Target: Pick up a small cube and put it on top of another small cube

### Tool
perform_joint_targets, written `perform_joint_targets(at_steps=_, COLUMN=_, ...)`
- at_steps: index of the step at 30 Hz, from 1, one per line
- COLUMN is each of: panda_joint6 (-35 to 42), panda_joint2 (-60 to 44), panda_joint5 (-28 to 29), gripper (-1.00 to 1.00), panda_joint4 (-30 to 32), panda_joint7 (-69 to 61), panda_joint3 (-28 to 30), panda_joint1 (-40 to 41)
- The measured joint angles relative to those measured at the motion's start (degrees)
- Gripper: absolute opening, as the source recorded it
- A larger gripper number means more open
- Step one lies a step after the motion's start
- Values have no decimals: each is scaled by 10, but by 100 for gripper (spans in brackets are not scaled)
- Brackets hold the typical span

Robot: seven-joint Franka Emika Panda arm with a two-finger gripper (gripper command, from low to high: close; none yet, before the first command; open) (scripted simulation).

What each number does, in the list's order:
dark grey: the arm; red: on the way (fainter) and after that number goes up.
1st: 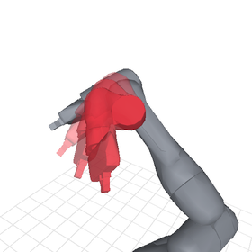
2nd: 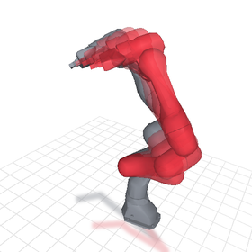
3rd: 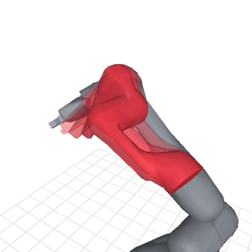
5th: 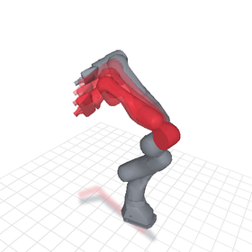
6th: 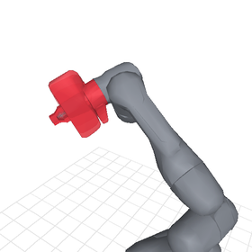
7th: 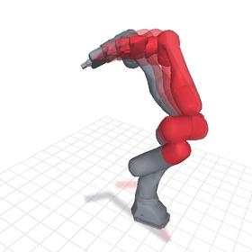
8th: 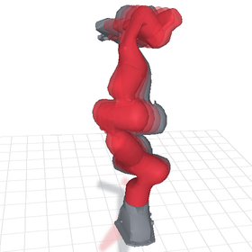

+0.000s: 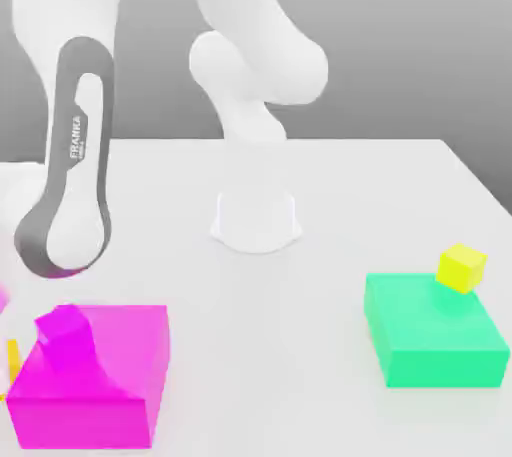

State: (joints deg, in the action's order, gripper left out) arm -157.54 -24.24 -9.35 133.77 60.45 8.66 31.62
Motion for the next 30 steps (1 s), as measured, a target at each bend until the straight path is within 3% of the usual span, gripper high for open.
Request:
perform_joint_targets(at_steps=5, panda_joint6=70, panda_joint2=67, panda_joint5=65, gripper=-100, panda_joint4=-5, panda_joint7=42, panda_joint3=27, panda_joint1=-36)
perform_joint_targets(at_steps=9, panda_joint6=111, panda_joint2=125, panda_joint5=100, gripper=-100, panda_joint4=-10, panda_joint7=118, panda_joint3=11, panda_joint1=-90)
perform_joint_targets(at_steps=13, panda_joint6=132, panda_joint2=181, panda_joint5=75, gripper=-100, panda_joint4=16, panda_joint7=197, panda_joint3=-43, panda_joint1=-157)
perform_joint_targets(at_steps=18, panda_joint6=157, panda_joint2=257, panda_joint5=34, gripper=-100, panda_joint4=59, panda_joint7=320, panda_joint3=-106, panda_joint1=-304)
perform_joint_targets(at_steps=22, panda_joint6=172, panda_joint2=308, panda_joint5=13, gripper=-100, panda_joint4=93, panda_joint7=422, panda_joint3=-149, panda_joint1=-367)
perform_joint_targets(at_steps=30, panda_joint6=190, panda_joint2=388, panda_joint5=-24, gripper=-100, panda_joint4=165, panda_joint7=626, panda_joint3=-292, panda_joint1=-477)
